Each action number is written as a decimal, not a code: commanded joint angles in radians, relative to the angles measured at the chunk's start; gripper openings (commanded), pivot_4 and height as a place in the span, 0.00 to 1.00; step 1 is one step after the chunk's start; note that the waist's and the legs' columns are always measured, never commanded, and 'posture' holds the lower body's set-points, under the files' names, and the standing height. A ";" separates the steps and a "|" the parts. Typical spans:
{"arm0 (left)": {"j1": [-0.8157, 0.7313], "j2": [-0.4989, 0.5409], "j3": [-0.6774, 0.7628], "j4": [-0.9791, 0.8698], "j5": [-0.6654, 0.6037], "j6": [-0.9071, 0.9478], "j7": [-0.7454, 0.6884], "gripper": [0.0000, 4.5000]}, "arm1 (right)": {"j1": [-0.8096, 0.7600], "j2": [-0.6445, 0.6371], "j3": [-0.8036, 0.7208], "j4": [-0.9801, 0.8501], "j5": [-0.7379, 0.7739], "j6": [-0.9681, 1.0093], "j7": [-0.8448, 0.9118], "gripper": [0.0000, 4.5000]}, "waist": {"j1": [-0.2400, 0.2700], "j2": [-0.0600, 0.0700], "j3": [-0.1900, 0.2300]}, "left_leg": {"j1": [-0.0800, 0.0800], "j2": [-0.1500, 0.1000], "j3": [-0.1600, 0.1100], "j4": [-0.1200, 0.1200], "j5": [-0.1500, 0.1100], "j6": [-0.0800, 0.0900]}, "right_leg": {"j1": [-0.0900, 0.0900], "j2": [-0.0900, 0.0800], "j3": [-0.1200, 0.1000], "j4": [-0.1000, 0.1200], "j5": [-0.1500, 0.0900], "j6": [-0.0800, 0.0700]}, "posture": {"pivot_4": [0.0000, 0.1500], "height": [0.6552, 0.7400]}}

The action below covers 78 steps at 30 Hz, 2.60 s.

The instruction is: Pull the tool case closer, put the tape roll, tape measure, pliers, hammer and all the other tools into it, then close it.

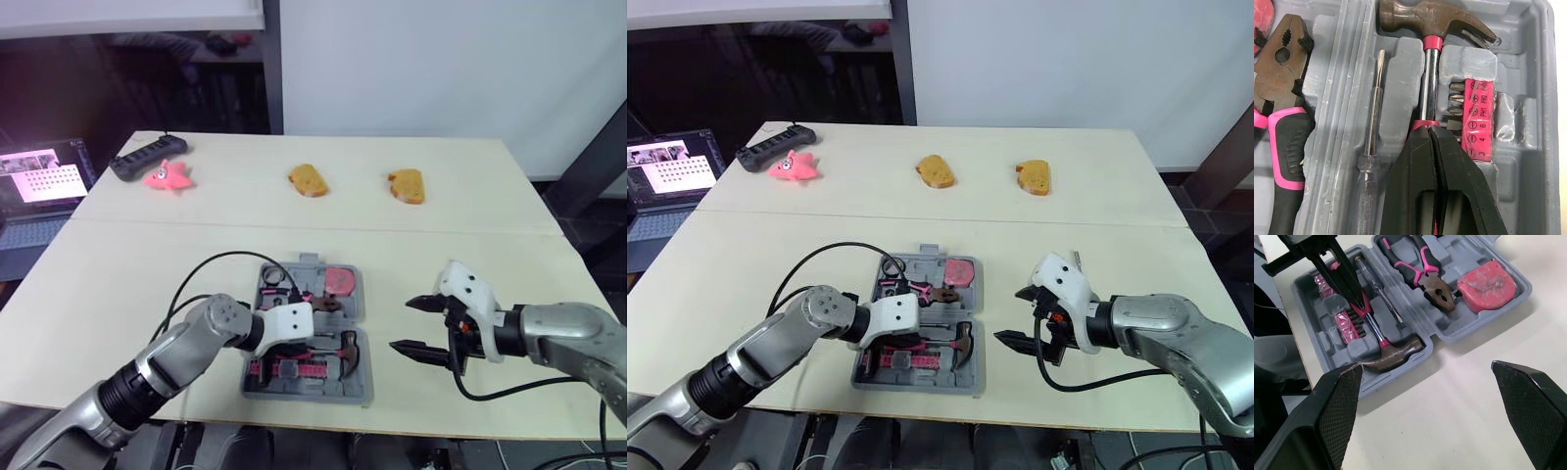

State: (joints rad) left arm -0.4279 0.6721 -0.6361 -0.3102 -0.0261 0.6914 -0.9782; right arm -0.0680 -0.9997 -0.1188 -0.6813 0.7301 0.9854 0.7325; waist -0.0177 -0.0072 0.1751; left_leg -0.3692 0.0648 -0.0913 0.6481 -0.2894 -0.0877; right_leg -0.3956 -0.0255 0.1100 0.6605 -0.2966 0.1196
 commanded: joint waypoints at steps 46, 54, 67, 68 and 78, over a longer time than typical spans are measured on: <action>0.697 0.248 1.322 0.528 -0.419 -0.444 -0.266 1.00 | 0.421 0.119 -0.383 0.477 -0.211 -0.563 0.292 1.00 | -0.006 -0.007 0.013 | -0.005 0.001 0.007 -0.003 -0.001 0.001 | -0.005 -0.002 0.003 -0.008 -0.003 -0.005 | 1.00 1.00; 0.701 0.220 1.313 0.489 -0.418 -0.466 -0.213 1.00 | 0.392 0.128 -0.370 0.482 -0.210 -0.543 0.287 1.00 | -0.007 -0.007 0.013 | -0.004 0.001 0.007 -0.003 -0.001 0.001 | -0.005 -0.001 0.004 -0.008 -0.003 -0.005 | 1.00 1.00; 0.563 0.204 1.087 0.356 -0.453 -0.352 -0.227 1.00 | 0.307 0.241 -0.360 0.262 -0.276 -0.293 -0.131 1.00 | -0.005 -0.007 0.013 | -0.004 0.001 0.007 -0.002 -0.001 0.000 | -0.005 -0.001 0.004 -0.007 -0.003 -0.005 | 1.00 1.00; 0.544 0.196 1.068 0.340 -0.461 -0.341 -0.224 1.00 | 0.293 0.258 -0.356 0.234 -0.285 -0.266 -0.175 1.00 | -0.004 -0.007 0.013 | -0.005 0.001 0.007 -0.002 -0.001 0.000 | -0.005 -0.001 0.004 -0.007 -0.003 -0.005 | 1.00 1.00; 0.479 0.139 0.851 0.113 -0.470 -0.357 -0.241 1.00 | 0.078 0.488 -0.262 0.174 -0.370 0.057 -0.576 1.00 | -0.022 -0.005 0.013 | -0.006 0.001 0.007 -0.003 -0.001 0.000 | -0.007 -0.001 0.005 -0.006 -0.001 -0.002 | 1.00 1.00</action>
State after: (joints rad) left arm 0.0563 0.8163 0.2191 -0.1113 -0.4653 0.3276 -1.2329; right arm 0.0293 -0.5286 -0.3549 -0.5039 0.3845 1.0218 0.2128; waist -0.0393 -0.0126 0.1878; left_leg -0.3752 0.0657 -0.0844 0.6452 -0.2900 -0.0879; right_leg -0.4024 -0.0268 0.1149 0.6548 -0.2978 0.1172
